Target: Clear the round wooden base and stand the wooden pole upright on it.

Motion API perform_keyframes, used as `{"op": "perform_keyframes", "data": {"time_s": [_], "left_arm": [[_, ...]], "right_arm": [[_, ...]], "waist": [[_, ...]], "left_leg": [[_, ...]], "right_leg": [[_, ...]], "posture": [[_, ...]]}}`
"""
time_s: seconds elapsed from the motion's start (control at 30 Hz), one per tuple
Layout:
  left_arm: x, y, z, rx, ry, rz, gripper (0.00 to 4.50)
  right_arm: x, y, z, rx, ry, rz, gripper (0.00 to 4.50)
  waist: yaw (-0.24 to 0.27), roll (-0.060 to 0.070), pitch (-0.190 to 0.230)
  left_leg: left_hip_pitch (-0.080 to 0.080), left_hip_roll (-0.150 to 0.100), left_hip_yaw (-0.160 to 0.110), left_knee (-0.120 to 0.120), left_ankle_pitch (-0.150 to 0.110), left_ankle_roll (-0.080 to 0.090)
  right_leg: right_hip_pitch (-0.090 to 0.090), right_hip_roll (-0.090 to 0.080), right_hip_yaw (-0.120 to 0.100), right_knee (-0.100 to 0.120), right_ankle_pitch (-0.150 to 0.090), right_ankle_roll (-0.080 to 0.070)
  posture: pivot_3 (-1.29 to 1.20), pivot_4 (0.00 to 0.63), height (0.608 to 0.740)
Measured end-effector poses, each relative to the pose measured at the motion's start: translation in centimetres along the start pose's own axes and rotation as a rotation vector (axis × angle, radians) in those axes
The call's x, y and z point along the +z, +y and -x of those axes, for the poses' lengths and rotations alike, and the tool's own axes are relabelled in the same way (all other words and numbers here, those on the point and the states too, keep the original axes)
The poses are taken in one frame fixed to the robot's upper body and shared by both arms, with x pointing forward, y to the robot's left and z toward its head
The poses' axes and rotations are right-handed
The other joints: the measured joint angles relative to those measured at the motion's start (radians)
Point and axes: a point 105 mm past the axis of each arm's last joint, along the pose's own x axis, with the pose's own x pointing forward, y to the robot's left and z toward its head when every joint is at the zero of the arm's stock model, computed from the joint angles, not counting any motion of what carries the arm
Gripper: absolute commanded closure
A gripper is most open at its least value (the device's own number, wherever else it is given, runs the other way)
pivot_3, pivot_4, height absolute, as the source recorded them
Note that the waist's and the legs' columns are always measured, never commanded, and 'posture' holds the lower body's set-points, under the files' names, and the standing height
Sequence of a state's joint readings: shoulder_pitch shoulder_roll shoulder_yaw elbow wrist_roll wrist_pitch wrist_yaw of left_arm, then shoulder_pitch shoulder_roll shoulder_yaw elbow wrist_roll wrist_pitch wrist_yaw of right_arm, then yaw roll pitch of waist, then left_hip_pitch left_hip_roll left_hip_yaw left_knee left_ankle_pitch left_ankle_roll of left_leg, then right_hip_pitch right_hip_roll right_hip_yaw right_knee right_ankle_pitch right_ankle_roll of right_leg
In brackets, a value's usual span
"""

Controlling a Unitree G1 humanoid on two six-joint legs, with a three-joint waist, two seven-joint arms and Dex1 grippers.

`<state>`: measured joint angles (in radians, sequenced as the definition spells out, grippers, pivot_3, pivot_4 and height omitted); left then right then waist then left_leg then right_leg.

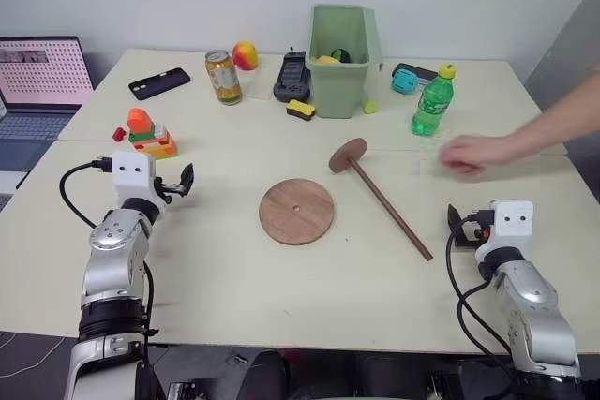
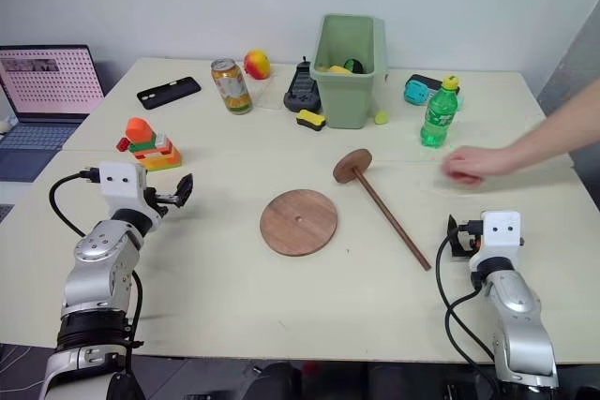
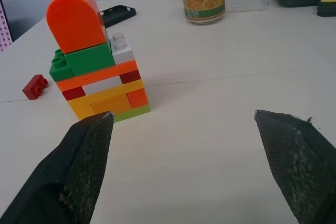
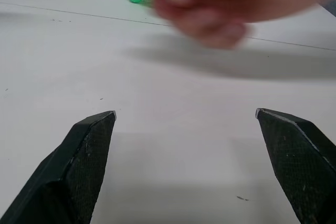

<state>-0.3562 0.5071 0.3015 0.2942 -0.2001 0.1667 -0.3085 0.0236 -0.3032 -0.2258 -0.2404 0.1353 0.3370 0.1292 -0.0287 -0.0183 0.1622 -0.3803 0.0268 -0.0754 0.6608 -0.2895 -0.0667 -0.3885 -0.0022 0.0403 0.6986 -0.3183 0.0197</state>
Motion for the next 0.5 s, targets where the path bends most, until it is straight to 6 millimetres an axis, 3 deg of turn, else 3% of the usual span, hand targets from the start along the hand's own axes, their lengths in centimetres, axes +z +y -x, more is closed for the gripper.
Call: {"op": "perform_keyframes", "data": {"time_s": [0.27, 0.4, 0.5], "left_arm": [[0.1, 0.0, 0.2, -0.037, 0.004, 0.029, 0.03], [1.5, -0.5, 1.2, -0.215, 0.031, 0.012, 0.03], [4.3, -3.0, 2.2, -0.440, 0.008, -0.025, 0.03]], "right_arm": [[0.5, -0.2, -0.2, 0.022, -0.008, 0.028, 0.00], [3.9, 0.2, -1.6, 0.226, -0.024, 0.074, 0.00], [6.9, 2.0, -2.5, 0.453, 0.013, 0.075, 0.00]], "waist": [[0.000, 0.000, 0.000], [-0.005, 0.001, 0.001], [-0.004, 0.002, 0.001]], "left_leg": [[0.000, 0.000, 0.000, 0.000, 0.000, 0.000], [0.000, 0.000, 0.001, 0.001, 0.000, 0.000], [0.001, 0.000, 0.000, 0.001, 0.000, 0.000]], "right_leg": [[0.000, 0.000, 0.000, 0.000, 0.000, 0.000], [0.000, 0.003, 0.000, 0.000, 0.000, 0.000], [0.001, 0.006, 0.000, 0.000, 0.000, 0.000]], "posture": [[0.00, 0.150, 0.740], [0.00, 0.150, 0.740], [0.00, 0.150, 0.740]]}}
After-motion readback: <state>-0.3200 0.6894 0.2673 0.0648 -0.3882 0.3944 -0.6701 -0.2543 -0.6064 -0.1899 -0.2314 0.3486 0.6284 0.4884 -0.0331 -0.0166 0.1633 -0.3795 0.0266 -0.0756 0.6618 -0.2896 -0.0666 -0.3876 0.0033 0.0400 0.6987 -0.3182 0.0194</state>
